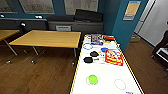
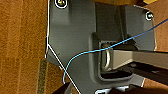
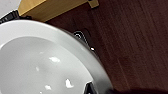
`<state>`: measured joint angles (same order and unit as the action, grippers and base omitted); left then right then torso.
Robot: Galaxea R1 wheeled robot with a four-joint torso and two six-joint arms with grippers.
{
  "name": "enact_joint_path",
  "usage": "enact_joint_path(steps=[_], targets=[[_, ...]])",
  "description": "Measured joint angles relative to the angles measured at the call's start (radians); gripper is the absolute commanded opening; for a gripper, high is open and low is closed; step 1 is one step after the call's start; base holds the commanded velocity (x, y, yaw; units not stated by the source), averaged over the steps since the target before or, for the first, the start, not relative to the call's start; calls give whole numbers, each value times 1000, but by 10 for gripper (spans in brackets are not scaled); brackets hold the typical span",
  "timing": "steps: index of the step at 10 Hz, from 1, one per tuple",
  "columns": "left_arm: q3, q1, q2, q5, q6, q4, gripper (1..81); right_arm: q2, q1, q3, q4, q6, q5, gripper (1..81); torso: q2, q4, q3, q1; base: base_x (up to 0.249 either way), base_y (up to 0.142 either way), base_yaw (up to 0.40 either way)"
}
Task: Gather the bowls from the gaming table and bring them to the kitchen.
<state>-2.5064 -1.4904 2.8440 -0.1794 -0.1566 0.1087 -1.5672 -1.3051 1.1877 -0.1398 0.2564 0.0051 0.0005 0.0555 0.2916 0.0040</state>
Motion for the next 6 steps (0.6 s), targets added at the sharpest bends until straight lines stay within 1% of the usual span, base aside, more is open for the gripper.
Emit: enact_joint_path(steps=[1, 2, 3, 4, 6], targets=[[43, 0, -23, 0, 0, 0, 811, -1, -90, 3, -24, -41, 91, 10, 0, 0, 0, 0, 0, 0, 0], [95, 2, -58, 0, 0, 1, 811, -16, -184, 29, -40, -78, 179, 10, 0, 0, 0, 0, 0, 0, 0], [155, 6, -104, -1, 0, 2, 811, -45, -256, 67, -51, -103, 245, 10, 0, 0, 0, 0, 0, 0, 0], [222, 13, -156, -1, 0, 3, 811, -99, -323, 126, -62, -129, 332, 10, 0, 0, 0, 0, 0, 0, 0], [365, 22, -273, -14, 0, 4, 811, -237, -407, 231, -74, -168, 477, 10, 0, 0, 0, 0, 0, 0, 0]])
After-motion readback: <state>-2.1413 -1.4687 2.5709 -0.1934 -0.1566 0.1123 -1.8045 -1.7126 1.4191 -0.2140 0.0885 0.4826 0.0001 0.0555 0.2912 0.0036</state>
